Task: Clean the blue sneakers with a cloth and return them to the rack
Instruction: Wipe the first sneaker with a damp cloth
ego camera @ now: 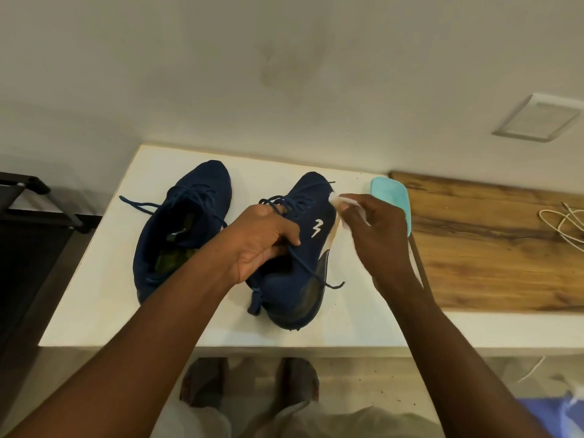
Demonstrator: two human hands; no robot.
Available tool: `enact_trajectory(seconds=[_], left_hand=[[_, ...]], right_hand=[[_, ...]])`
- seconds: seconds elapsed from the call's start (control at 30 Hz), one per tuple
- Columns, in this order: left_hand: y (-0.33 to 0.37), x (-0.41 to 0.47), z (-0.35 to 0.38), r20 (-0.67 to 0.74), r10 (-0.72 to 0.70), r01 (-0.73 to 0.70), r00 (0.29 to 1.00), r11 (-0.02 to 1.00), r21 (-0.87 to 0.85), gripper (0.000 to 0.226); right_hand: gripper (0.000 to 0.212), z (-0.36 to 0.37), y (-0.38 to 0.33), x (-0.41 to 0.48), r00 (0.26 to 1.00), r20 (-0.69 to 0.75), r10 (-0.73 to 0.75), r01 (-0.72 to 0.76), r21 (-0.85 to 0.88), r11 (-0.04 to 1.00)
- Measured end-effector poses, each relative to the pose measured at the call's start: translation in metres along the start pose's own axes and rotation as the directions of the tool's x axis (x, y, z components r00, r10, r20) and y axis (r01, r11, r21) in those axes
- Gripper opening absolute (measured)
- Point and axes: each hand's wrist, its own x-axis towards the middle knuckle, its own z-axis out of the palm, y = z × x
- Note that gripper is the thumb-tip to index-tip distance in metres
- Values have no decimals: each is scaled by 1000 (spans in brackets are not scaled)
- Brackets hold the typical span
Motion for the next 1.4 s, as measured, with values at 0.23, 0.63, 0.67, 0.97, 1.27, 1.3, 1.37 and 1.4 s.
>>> enact_trajectory(seconds=[0.23,0.63,0.67,0.97,1.27,1.3,1.37,1.4], left_hand=[[-3,3,1,-47,-59,54,997,994,-98,30],[-3,12,-14,-213,-127,73,969,967,-244,36],[-2,11,-16,-225,-132,75,965,966,-246,36],[-6,15,-15,-213,-82,32,974,974,-226,37],[-6,11,-13,-111,-49,20,993,968,-249,33],[-7,11,-12,-111,-46,18,993,969,-246,31],[-7,12,-16,-110,-50,21,993,967,-252,25],[-7,12,-18,-108,-56,25,993,963,-268,22]], right_hand=[[37,26,1,-37,896,334,-293,401,-325,857],[40,34,-10,-42,852,455,-260,444,-362,820],[38,31,-12,-51,831,479,-282,474,-348,809],[40,36,-11,-28,853,446,-271,476,-452,754],[41,20,0,-17,897,379,-227,413,-537,736],[41,26,-2,-16,888,398,-231,426,-520,741],[42,37,-8,-23,834,486,-261,484,-420,768],[43,37,-10,-31,798,532,-284,520,-369,770]])
